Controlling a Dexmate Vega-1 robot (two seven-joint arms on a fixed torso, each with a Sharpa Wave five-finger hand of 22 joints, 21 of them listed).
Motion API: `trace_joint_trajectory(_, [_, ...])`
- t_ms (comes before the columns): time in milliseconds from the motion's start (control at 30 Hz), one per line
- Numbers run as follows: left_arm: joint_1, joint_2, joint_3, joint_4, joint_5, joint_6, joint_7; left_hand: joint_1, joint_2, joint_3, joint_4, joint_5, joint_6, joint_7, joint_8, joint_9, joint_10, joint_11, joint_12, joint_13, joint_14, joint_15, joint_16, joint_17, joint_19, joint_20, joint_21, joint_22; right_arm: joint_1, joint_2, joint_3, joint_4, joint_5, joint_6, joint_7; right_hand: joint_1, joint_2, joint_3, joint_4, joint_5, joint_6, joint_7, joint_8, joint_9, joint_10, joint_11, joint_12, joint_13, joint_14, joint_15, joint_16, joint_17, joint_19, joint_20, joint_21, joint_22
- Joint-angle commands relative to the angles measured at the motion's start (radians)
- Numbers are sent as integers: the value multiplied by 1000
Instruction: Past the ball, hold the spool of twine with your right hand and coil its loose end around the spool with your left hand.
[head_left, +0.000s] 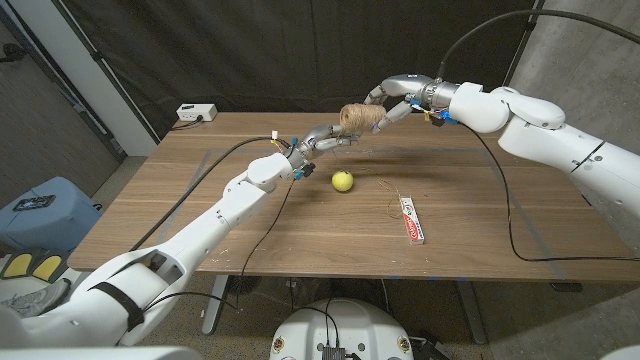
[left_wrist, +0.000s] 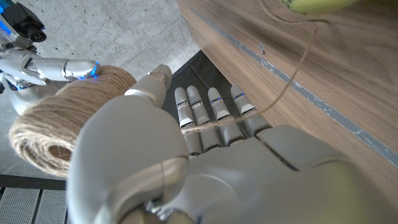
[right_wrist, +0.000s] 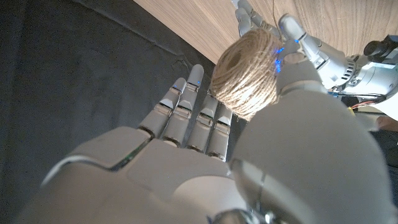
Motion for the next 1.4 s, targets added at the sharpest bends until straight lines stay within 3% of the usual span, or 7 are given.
trace_joint_trajectory(33, [11, -5, 13, -24, 12, 19, 35, 14, 1, -6, 1, 8, 26, -7, 9, 2, 23, -3, 12, 6, 20, -7, 6, 3, 17, -2, 10, 1, -13, -2, 16, -3, 26, 15, -13, 58, 87, 0, 0, -2, 180, -100, 14, 4, 99, -91, 3, 3, 15, -165, 2, 2, 6, -11, 6, 2])
trace_joint_trajectory(733, [35, 19, 23, -119, 39, 100, 103, 25, 8, -5, 2, 20, 81, -13, 28, 4, 67, -2, 25, 15, 65, -16, 14, 5, 39, -4, 19, 1, -2, 19, 13, 18, 34, 40, -11, 60, 88, -4, 1, -6, 182, -100, 12, 4, 101, -90, 1, 2, 19, -165, -5, 1, 8, -13, 4, 2])
trace_joint_trajectory(1133, [39, 36, 22, -166, 28, 157, 91, 29, 14, -2, 2, 27, 90, -11, 29, 4, 83, -6, 28, 20, 81, -11, 15, 5, 44, -1, 21, 1, 18, 39, 1, 38, 18, 45, -12, 62, 89, -9, 1, -9, 185, -102, 11, 4, 106, -90, 0, 0, 25, -165, -4, 5, 11, -15, 4, 2])
trace_joint_trajectory(1233, [46, 34, 21, -174, 30, 158, 103, 30, 15, -4, 3, 32, 126, -18, 41, 5, 115, -15, 37, 23, 102, -21, 20, 6, 55, -4, 25, 1, 24, 44, -3, 43, 13, 44, -11, 63, 90, -11, 1, -10, 187, -101, 12, 5, 110, -90, 1, 0, 25, -165, -4, 6, 11, -15, 4, 2])
trace_joint_trajectory(1400, [60, 27, 15, -178, 31, 150, 127, 27, 17, -7, 5, 44, 206, -17, 66, 1, 228, -44, 56, 15, 171, -38, 41, 4, 80, -16, 36, 1, 29, 48, -7, 47, 11, 38, -8, 64, 92, -12, 1, -11, 188, -100, 12, 5, 113, -90, 1, -1, 26, -165, -5, 7, 12, -15, 4, 2])
